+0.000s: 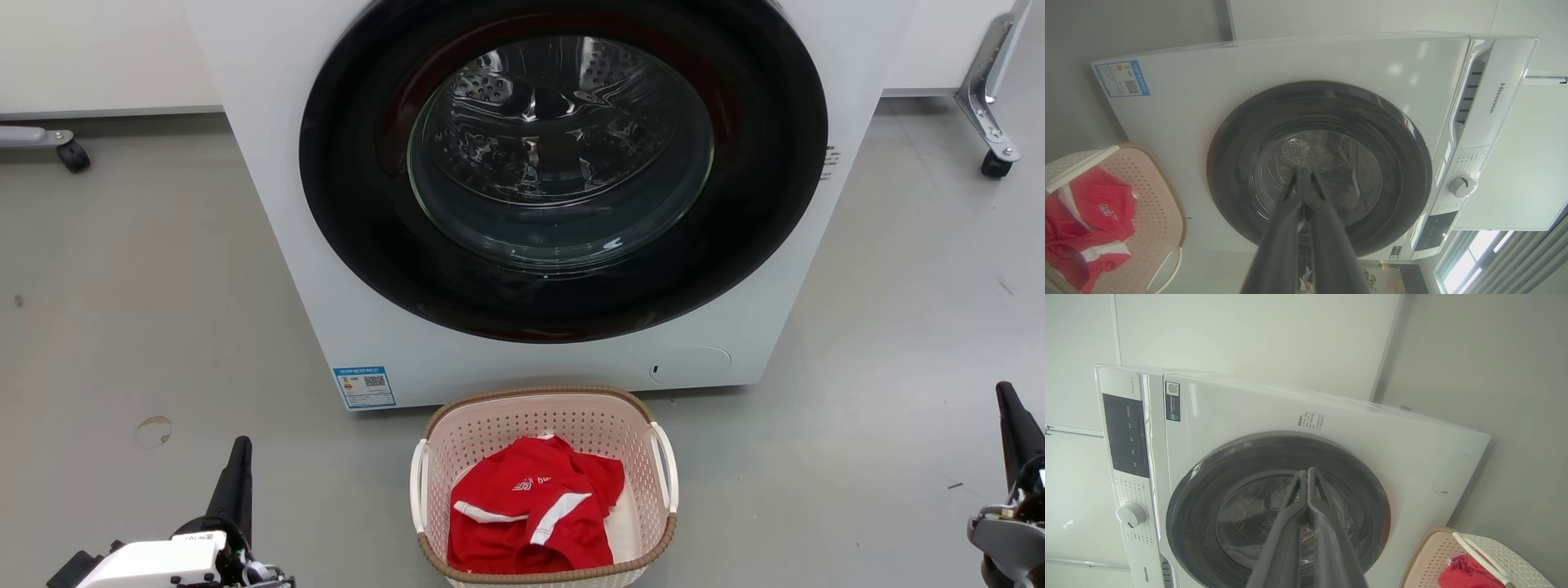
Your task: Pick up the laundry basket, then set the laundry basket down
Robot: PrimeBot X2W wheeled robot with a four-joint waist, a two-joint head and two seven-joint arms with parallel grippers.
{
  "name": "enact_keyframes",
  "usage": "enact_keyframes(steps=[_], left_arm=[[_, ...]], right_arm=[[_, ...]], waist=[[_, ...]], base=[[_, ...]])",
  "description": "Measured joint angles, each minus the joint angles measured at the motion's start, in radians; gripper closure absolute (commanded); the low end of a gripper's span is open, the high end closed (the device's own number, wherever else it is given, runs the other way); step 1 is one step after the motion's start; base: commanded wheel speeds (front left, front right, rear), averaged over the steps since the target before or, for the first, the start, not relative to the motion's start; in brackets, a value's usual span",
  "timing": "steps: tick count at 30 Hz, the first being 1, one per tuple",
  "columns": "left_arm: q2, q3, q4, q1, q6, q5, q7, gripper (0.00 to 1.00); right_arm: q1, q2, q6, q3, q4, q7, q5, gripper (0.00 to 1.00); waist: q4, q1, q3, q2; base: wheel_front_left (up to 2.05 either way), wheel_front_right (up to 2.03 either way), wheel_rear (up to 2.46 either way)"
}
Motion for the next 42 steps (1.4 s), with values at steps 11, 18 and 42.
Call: enact_keyframes(steps=[11,18,42], left_arm=[[0.0,0.0,0.0,0.0,0.0,0.0,0.0,1.0],[0.0,0.0,0.0,0.0,0.0,0.0,0.0,1.0],[-0.02,-0.014,0.045,0.072,0.008,0.021,-0.032,0.0]], right_arm=[[0.0,0.0,0.0,0.0,0.0,0.0,0.0,1.0],[0.0,0.0,0.0,0.0,0.0,0.0,0.0,1.0],[0.067,0.061,-0.001,0.047,0.062,-0.023,-0.019,0.0]], waist=[[0.0,0.0,0.0,0.0],[0.0,0.0,0.0,0.0],[0.002,0.0004,-0.002,0.0]], base=[[0.0,0.0,0.0],[0.0,0.0,0.0],[0.0,0.0,0.0]])
